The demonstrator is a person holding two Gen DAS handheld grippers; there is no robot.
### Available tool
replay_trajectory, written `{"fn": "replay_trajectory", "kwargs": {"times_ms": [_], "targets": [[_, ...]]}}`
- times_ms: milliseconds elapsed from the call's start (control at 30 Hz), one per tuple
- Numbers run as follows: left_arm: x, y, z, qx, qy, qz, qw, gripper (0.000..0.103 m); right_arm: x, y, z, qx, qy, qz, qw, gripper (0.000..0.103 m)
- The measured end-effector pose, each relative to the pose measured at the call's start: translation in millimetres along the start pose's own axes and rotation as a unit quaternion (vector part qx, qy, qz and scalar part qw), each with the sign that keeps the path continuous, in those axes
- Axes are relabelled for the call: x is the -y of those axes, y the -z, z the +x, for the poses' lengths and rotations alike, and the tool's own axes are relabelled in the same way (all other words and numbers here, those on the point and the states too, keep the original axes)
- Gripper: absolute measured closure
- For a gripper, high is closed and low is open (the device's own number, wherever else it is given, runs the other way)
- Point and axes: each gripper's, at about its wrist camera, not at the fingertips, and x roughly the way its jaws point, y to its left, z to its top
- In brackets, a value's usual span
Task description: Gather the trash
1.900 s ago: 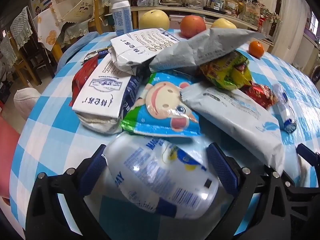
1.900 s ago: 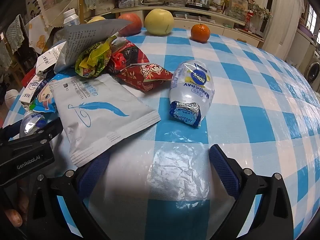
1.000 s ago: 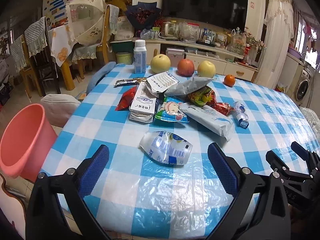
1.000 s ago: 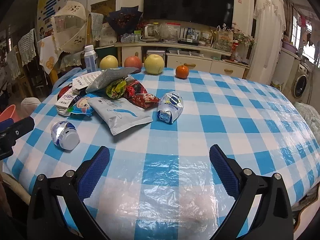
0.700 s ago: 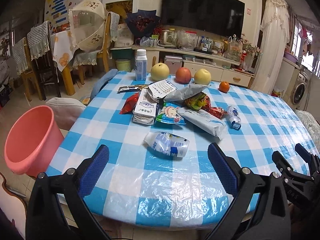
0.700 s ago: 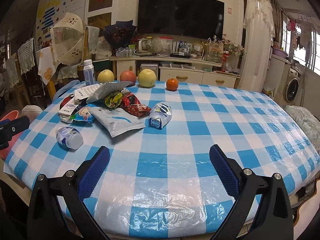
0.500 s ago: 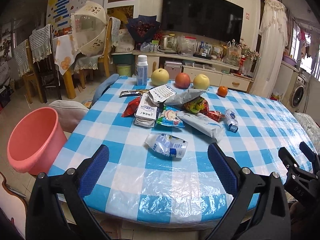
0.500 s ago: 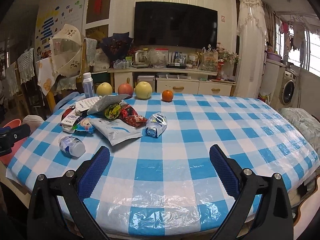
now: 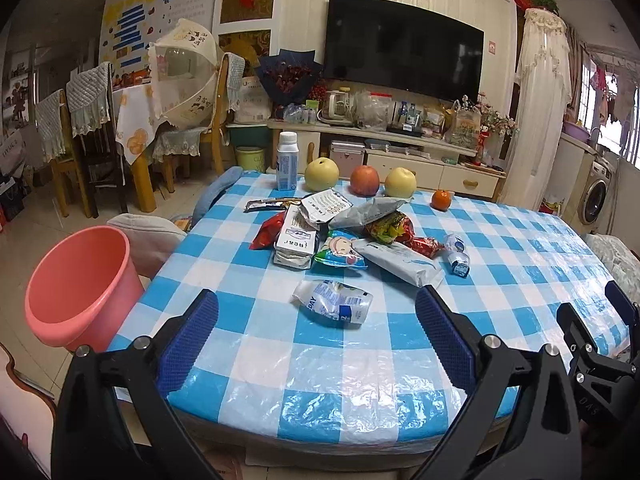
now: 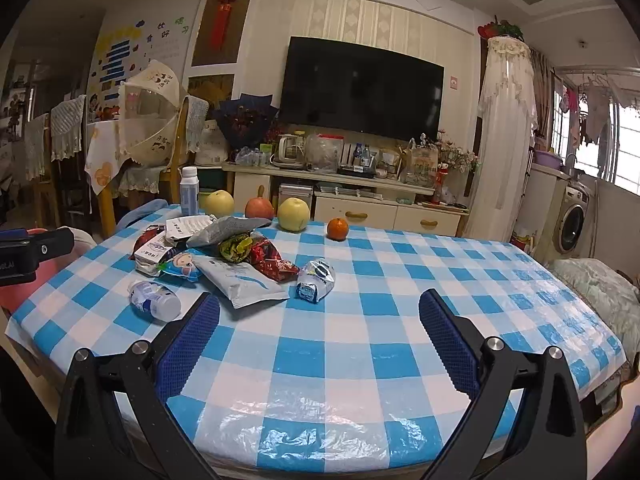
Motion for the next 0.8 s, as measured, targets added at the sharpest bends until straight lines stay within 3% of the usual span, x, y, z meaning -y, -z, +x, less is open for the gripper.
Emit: {"fn": "replay_trajectory", "kwargs": {"times_ms": [400, 500, 800], "targets": [[-2, 2, 3, 0.001, -0.006, -0.01, 0.9999, 0.004, -2, 3, 5, 0.003, -0.003, -0.009, 1.0, 0.005], [-4, 5, 7, -0.007, 0.007, -0.013, 0.9999, 0.004, -1, 3, 6, 0.002, -0.001, -0.009, 1.0, 0.005], [3, 15, 19, -0.021, 0.011, 0.009, 0.9997, 0.004, 3, 4, 11, -0.005, 0.0, -0.005, 1.0, 0.005]]}}
